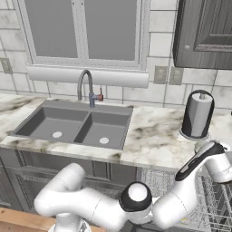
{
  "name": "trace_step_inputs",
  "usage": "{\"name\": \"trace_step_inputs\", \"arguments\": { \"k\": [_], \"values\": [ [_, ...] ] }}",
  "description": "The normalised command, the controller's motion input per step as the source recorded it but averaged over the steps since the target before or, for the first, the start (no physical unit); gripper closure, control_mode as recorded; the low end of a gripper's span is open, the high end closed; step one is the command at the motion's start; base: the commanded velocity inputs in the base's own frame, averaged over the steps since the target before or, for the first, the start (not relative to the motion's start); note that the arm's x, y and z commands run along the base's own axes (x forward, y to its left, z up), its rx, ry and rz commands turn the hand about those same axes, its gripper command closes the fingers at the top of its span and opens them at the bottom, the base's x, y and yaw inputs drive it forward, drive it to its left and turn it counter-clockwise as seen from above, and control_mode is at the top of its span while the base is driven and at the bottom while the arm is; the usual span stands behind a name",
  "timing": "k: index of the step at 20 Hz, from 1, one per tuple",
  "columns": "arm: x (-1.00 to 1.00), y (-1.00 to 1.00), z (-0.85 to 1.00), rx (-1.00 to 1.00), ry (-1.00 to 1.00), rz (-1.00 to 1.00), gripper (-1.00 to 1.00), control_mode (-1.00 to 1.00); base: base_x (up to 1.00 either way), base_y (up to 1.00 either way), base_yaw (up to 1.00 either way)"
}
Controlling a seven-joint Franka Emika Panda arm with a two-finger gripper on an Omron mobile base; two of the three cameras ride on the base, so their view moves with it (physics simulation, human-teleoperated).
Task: Pick up the cup and bowl from the counter, place them in the dishwasher, and close the dishwasher door.
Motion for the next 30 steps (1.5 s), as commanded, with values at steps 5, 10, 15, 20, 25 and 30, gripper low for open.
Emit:
{"name": "trace_step_inputs", "arguments": {
  "k": [5, 10, 15, 20, 25, 30],
  "values": [
    [-0.72, 0.26, 0.00, 0.00, 0.00, 0.24, 1.00, -1.00, 0.00, 0.00, 0.00],
    [-0.63, 0.32, 0.00, 0.00, 0.00, 0.26, 1.00, -1.00, 0.00, 0.00, 0.00],
    [-0.54, 0.33, -0.07, 0.00, 0.00, 0.25, 1.00, -1.00, 0.00, 0.00, 0.00],
    [-0.46, 0.34, -0.19, 0.00, 0.00, 0.24, 1.00, -1.00, 0.00, 0.00, 0.00],
    [-0.28, 0.26, -0.36, -0.03, -0.01, 0.15, 1.00, -1.00, 0.00, 0.00, 0.00],
    [-0.18, 0.07, -0.47, -0.11, -0.11, -0.02, 1.00, -1.00, 0.00, 0.00, 0.00]
  ]
}}
